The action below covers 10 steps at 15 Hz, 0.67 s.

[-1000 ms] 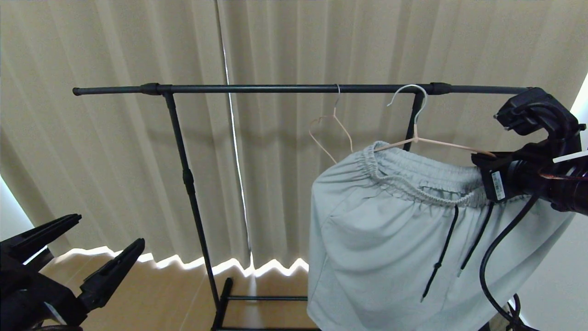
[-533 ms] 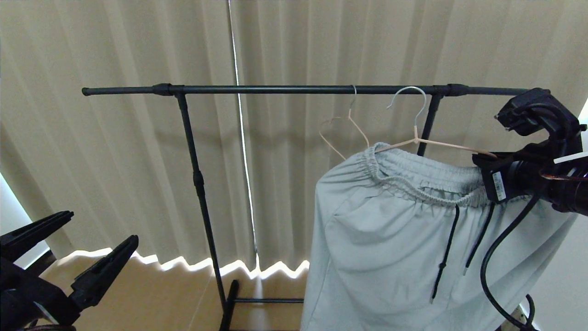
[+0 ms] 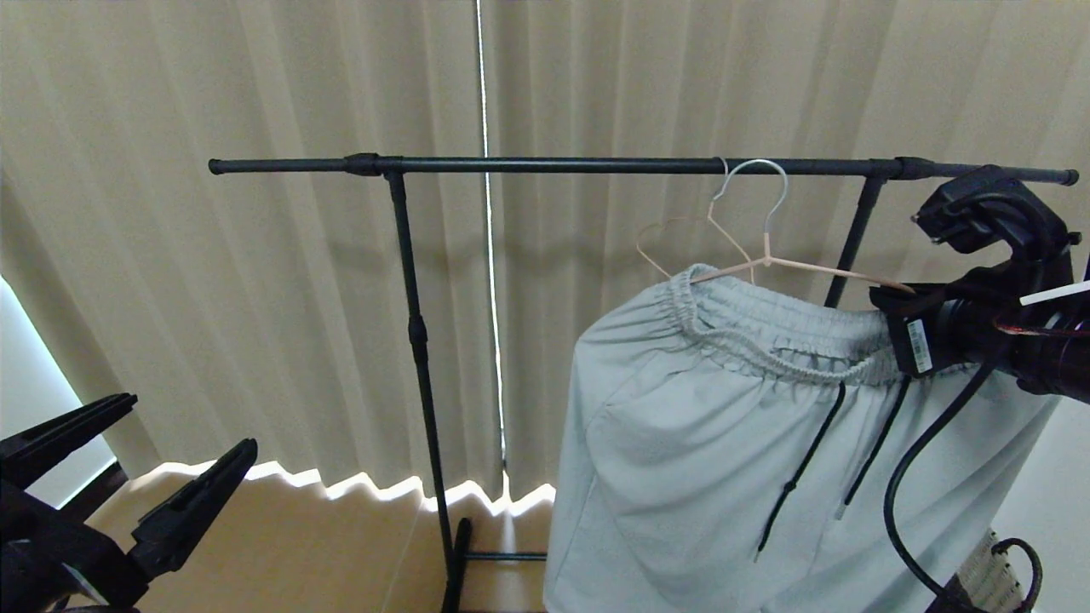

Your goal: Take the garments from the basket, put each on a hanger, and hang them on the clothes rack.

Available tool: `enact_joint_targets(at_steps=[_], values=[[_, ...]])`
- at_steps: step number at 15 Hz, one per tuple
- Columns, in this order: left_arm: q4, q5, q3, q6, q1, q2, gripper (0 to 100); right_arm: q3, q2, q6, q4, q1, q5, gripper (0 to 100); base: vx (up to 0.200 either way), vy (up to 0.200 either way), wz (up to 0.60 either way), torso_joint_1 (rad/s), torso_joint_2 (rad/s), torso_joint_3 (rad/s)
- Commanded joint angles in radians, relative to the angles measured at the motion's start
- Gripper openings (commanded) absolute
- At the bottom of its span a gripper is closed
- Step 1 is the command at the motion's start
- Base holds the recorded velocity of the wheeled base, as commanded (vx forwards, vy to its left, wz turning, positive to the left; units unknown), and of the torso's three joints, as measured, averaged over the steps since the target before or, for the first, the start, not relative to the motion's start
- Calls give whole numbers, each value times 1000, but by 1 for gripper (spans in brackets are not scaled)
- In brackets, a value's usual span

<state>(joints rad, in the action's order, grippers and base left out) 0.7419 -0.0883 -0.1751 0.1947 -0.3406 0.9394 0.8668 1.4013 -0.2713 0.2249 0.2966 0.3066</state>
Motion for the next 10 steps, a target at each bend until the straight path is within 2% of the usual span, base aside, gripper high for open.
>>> enact_joint_targets(at_steps=[1,4,8,10], values=[[1,-1,-4,-1,-1,4,100,1,8,12,8,3,0,0,0,0,0,0,0,0],[-1,-1,-7,-4,0,4,100,3,18,35,10,9,2,0,0,0,0,0,0,0],[-1,-1,-6,-4,0,4,100,21,15,37,4,21,25,0,200,0,0,-4,2,4],[-3,-1,-4,-4,0,6,100,23,18,80,-4,44,28,0,200,0,0,10,5,0]])
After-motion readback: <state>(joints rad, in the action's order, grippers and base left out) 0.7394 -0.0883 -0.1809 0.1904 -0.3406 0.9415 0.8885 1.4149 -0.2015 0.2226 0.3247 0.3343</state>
